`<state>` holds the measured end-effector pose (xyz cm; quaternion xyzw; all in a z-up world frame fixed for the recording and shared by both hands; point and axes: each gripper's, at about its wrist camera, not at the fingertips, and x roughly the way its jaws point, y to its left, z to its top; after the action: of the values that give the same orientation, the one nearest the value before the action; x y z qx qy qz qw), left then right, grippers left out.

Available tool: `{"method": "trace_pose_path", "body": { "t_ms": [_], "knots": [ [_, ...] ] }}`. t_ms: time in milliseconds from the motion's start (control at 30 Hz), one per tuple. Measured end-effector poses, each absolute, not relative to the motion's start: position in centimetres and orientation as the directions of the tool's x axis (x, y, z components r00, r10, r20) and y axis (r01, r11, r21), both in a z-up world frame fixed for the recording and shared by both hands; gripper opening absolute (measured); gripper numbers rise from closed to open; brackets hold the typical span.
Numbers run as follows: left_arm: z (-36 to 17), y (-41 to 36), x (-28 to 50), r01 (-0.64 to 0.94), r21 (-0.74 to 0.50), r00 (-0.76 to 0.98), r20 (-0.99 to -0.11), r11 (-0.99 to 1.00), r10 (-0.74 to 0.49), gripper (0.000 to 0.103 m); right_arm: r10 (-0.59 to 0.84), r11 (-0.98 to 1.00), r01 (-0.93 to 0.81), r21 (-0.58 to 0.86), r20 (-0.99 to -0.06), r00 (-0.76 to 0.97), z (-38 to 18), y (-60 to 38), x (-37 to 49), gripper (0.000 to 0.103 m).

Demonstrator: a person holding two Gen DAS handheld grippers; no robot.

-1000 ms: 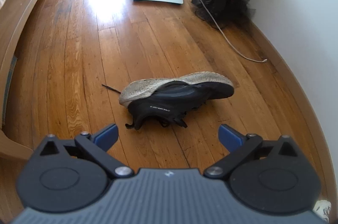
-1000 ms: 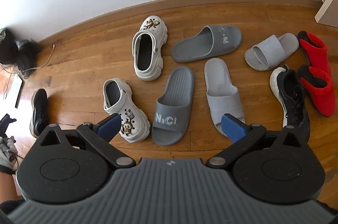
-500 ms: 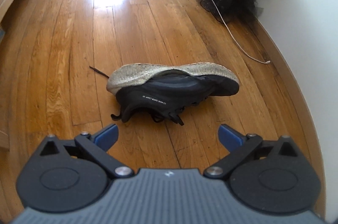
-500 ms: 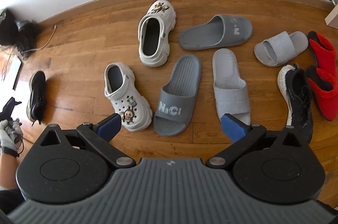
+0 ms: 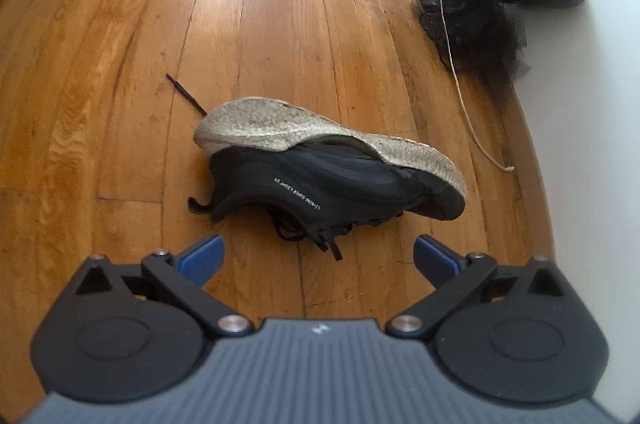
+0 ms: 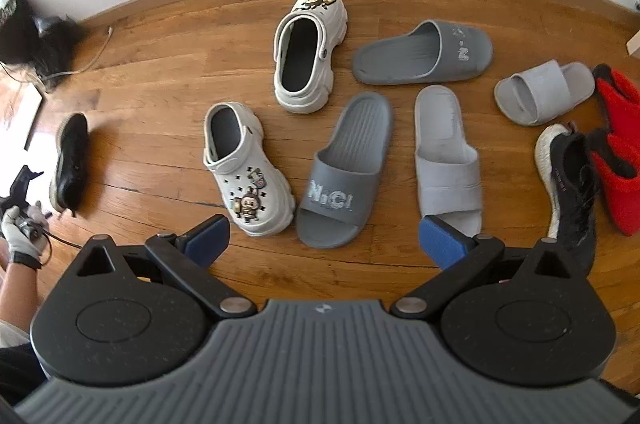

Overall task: Organize scattered shoes
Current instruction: 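Lower the open left gripper onto the black sneaker's collar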

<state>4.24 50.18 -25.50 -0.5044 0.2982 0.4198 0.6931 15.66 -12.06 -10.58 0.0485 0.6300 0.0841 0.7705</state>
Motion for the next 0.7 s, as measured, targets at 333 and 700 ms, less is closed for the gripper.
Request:
{"method": "trace_pose_path", "body": {
  "t_ms": [333,700],
  "knots": [
    [-28.2,51.0,3.8,-0.827,-0.544,0.561,-0.782,0.142,0.273,0.102,0.123,0.988,-0.118,0.099,-0.967,0.224,-10.8,-10.9,15.3,0.102],
    [-29.8,52.2,4.6,-0.827,-0.539,0.56,-0.775,0.158,0.292,0.101,0.082,0.987,-0.157,0.045,-0.968,0.237,-11.4,-10.4,15.1,0.102]
  ]
}}
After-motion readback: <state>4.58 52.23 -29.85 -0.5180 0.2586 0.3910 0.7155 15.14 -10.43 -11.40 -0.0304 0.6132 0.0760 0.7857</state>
